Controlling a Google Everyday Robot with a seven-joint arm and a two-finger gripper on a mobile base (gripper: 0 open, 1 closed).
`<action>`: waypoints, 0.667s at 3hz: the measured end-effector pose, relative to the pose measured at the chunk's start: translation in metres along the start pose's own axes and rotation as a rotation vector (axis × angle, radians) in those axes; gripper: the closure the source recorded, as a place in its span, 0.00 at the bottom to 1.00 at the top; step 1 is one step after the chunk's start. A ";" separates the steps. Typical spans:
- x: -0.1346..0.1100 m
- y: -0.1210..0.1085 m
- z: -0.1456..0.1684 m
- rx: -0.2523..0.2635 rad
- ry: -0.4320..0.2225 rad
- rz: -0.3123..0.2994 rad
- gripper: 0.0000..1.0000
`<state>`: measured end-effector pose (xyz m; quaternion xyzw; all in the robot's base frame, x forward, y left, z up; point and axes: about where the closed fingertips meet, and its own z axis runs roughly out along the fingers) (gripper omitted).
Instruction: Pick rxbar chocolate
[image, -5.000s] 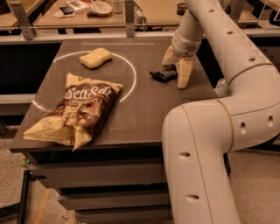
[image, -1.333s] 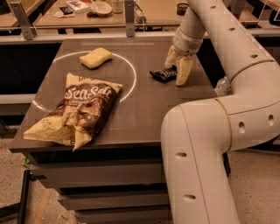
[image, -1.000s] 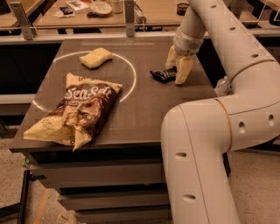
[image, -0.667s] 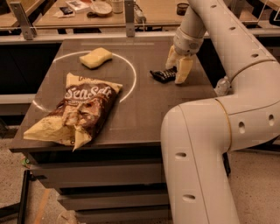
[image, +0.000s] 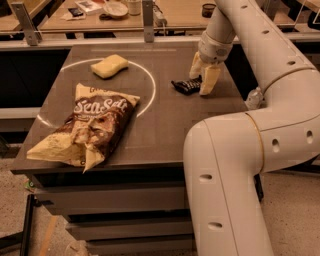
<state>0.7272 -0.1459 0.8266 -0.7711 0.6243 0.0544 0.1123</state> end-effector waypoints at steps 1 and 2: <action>0.000 0.000 -0.001 0.000 0.000 0.001 0.48; 0.000 0.001 -0.002 0.000 0.001 0.002 0.47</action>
Offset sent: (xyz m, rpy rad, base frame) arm -0.0002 -0.0002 0.0005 -0.0003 -0.0001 -0.0007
